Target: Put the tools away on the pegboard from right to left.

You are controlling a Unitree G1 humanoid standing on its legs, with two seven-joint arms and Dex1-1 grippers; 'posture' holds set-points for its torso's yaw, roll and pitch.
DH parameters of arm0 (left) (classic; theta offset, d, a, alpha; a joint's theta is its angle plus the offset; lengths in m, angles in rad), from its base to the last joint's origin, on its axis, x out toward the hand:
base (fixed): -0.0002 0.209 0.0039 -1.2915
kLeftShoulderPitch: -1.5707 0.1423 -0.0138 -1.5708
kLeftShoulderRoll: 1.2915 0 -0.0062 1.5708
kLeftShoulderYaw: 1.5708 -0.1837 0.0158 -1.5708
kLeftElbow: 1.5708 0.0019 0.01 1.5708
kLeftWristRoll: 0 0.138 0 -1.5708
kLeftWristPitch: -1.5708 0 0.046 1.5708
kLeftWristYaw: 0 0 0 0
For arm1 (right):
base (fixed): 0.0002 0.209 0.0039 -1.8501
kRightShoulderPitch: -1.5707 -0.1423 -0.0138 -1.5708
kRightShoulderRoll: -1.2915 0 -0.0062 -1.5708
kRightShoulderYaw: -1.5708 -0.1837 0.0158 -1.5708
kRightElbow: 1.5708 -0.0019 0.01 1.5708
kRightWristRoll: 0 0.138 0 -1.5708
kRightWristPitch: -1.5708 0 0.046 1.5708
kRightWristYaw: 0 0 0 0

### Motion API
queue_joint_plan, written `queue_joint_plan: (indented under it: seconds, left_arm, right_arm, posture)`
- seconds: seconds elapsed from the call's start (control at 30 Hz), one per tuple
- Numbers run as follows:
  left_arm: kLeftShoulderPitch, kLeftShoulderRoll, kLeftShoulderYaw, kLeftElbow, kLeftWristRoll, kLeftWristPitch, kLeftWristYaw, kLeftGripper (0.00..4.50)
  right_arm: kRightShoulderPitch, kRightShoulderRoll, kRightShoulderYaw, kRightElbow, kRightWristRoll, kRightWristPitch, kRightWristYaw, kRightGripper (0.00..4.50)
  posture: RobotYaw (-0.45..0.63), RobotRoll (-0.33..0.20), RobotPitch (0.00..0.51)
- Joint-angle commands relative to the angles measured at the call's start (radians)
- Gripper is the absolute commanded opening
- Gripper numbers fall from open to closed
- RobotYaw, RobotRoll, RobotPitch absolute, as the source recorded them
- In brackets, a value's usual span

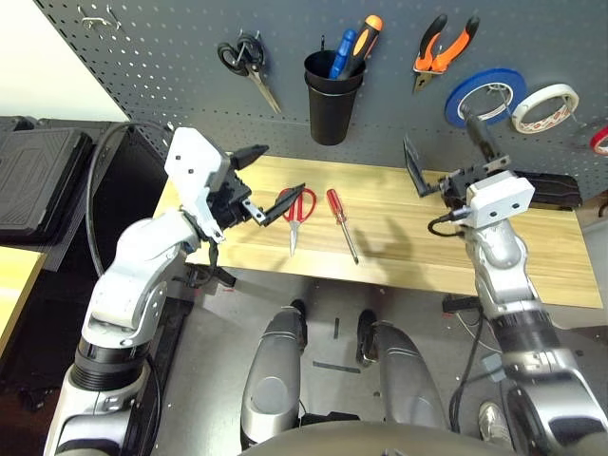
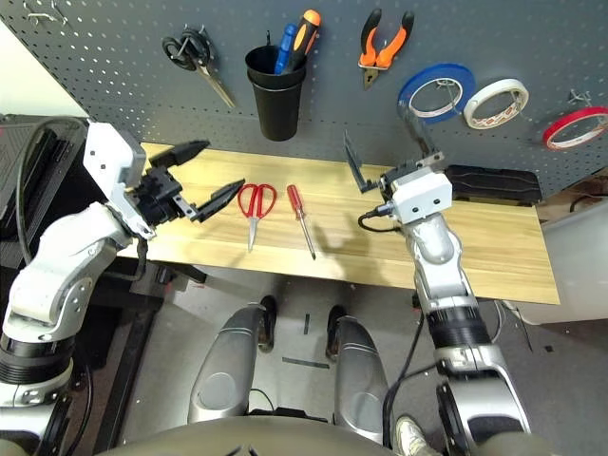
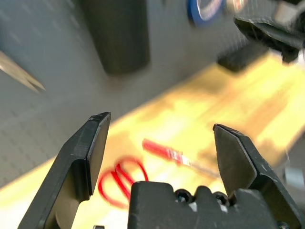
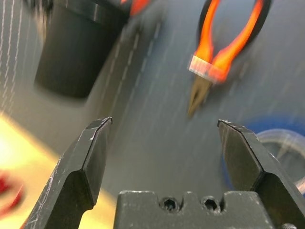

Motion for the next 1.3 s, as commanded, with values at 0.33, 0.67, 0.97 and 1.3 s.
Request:
queue_joint_plan:
  seconds: [0.33,0.67,0.97,1.3]
  left_arm:
    - [-0.051,-0.155,-0.124,0.148,0.121,0.235,0.156,4.50]
    - [-0.224,-0.407,-0.160,0.452,0.221,0.207,0.317,4.50]
    - [-0.303,-0.576,-0.124,0.659,0.239,0.204,0.428,4.50]
    - [-0.401,-0.684,-0.101,0.851,0.232,0.175,0.451,4.50]
  right_arm:
    - [0.097,-0.105,0.017,-0.087,-0.024,0.467,0.109,4.46]
    - [0.105,-0.154,0.029,0.030,-0.034,0.538,0.175,4.46]
    - [0.141,-0.174,0.023,0.031,-0.035,0.553,0.215,4.46]
    - [0.239,-0.174,0.010,-0.119,-0.026,0.625,0.208,4.46]
  posture:
    - [0.27,0.000,0.282]
    - [0.24,0.000,0.312]
    - [0.17,0.000,0.361]
    - [0.09,0.000,0.406]
